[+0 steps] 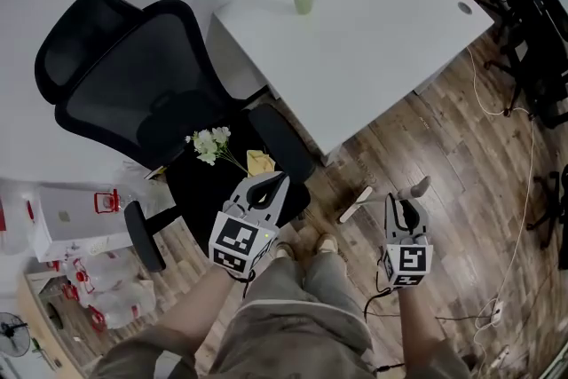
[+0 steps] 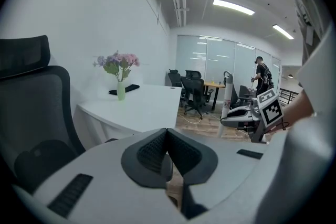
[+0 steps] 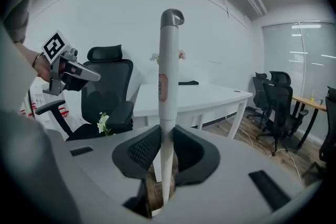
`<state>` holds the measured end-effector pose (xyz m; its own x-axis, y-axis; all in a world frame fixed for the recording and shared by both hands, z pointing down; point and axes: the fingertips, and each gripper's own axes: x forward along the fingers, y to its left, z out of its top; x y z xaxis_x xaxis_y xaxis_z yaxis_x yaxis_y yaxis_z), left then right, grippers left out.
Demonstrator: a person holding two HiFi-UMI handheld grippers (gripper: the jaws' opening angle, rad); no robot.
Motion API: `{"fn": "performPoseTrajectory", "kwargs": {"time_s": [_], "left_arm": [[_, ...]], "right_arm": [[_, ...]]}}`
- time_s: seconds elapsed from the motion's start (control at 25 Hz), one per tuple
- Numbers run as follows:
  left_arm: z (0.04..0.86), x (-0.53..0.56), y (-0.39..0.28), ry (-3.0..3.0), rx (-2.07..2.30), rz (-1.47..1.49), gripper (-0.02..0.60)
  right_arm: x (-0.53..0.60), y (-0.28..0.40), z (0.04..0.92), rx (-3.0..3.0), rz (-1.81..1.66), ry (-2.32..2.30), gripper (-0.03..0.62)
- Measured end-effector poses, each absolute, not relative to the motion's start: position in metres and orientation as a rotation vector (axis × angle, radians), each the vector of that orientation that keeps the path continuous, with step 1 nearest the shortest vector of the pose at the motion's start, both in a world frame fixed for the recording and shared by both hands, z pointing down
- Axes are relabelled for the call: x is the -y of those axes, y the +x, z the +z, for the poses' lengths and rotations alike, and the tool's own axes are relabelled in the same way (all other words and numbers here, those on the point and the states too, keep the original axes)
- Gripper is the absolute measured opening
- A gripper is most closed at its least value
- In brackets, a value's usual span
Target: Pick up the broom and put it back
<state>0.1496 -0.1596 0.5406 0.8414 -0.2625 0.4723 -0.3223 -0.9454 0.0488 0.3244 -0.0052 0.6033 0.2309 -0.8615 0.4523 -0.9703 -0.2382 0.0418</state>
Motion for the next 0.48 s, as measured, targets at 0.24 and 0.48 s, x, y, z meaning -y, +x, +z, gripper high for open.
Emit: {"fn": "performPoseTrajectory", "kwargs": {"time_s": [0.24,0.48], "left_arm": [[0.565,0.172,0.153,2.879,0.471,0.732,0.017],[0.565,0.180,0.151,2.855,0.499,0.736,0.017]], "right_arm": [[0.023,0.329,0.635,1.714,0.462,2.190,0.095],[0.070,0.323,0.640,1.776,0.472,2.112,0.095]]}}
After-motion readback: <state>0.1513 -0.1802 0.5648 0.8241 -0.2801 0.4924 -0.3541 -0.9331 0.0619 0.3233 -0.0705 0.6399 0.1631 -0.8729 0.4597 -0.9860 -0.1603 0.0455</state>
